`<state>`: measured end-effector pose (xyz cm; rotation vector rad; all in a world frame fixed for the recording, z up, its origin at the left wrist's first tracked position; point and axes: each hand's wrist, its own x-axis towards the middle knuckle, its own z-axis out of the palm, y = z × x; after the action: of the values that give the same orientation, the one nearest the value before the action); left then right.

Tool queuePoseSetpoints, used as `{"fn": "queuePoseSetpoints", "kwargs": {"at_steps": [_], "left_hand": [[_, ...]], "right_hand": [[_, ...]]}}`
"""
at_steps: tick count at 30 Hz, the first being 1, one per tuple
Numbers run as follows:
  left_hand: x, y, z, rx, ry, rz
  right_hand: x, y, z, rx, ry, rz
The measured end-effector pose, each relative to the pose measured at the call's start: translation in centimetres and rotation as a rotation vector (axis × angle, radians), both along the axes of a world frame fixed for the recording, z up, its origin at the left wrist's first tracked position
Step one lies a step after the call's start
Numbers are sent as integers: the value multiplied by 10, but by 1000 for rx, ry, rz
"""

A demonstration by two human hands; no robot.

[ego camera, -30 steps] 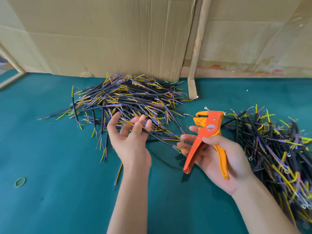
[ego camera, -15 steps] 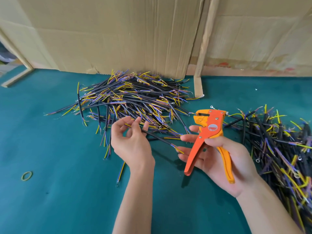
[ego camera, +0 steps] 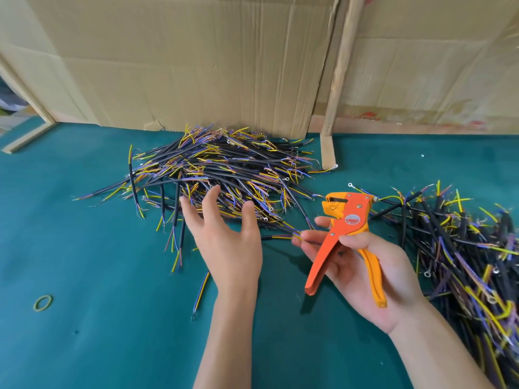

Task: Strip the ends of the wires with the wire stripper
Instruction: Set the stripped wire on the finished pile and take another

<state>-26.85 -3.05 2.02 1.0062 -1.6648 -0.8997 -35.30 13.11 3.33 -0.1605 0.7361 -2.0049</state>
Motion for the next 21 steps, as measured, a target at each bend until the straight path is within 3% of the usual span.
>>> {"fn": "queuePoseSetpoints", "kwargs": {"at_steps": [4, 6, 10, 21], "left_hand": [[3, 3, 4, -200, -64, -43], [1, 5, 4, -275, -107, -205], [-4, 14, 3, -233, -284, -530], [-7, 22, 8, -354, -243, -569]], "right_hand": [[-1, -1, 0, 12, -12, -63], [0, -1, 1, 21, -15, -91], [-2, 0, 1, 20, -6, -188], [-8, 6, 4, 87, 119, -237]]}}
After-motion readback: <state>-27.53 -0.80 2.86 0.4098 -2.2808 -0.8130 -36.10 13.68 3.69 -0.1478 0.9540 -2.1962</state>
